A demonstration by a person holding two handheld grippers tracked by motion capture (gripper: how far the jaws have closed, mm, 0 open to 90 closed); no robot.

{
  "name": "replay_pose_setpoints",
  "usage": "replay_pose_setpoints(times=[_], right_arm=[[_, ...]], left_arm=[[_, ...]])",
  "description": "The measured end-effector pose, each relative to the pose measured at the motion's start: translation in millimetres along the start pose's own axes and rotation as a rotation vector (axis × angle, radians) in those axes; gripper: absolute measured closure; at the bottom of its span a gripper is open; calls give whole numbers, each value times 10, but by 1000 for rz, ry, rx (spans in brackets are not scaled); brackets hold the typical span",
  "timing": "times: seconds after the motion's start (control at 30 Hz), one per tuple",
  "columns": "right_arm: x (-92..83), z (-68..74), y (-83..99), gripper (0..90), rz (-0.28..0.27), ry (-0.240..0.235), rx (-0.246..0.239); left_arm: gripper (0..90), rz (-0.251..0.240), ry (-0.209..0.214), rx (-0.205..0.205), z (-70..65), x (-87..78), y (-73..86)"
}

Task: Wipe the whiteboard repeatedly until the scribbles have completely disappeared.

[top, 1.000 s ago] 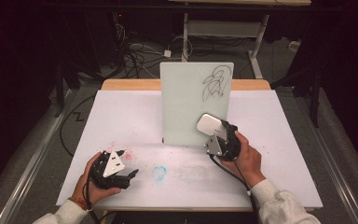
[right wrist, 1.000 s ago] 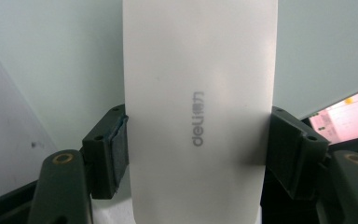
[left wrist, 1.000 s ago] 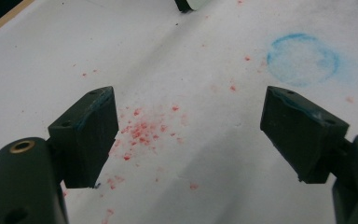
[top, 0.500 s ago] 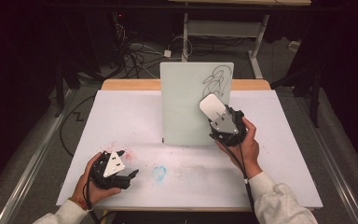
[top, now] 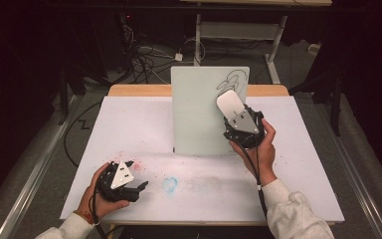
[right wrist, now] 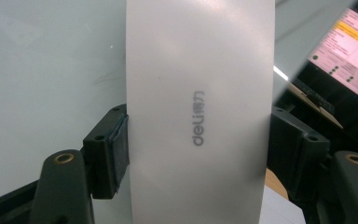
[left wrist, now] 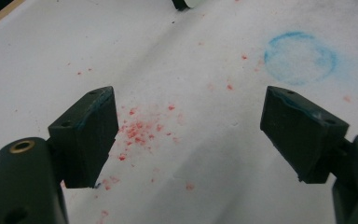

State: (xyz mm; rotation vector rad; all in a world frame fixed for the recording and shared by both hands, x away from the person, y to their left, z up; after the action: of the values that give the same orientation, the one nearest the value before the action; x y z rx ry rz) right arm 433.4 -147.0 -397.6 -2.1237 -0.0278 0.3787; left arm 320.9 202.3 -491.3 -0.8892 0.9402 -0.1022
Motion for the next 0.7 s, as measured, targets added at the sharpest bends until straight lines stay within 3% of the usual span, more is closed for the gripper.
replay_pose_setpoints(times=[0.43,0.57,0.7], right_arm=[[29,567,113,310,24,-72,-155],[27,533,100,310,16,-89,-147],[26,351,20,310,8,-35,-112]], left_arm=[[187,0,2,3,-4,-5,3],[187,0,2,2,0,-9,6],[187,0,1,0,-1,-9,5]])
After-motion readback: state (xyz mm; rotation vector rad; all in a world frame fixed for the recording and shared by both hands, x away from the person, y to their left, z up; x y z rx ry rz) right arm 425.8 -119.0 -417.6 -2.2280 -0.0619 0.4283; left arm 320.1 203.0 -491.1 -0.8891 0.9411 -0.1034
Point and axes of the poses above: each handheld gripper's, and its own axes: x roughly forward along the jaws, y roughly out of its underside, z roughly to its left, the point moved 3 cm from there along x, roughly forward along the jaws, and after that the axes turned 2 degrees about x, right-handed, at the moved point
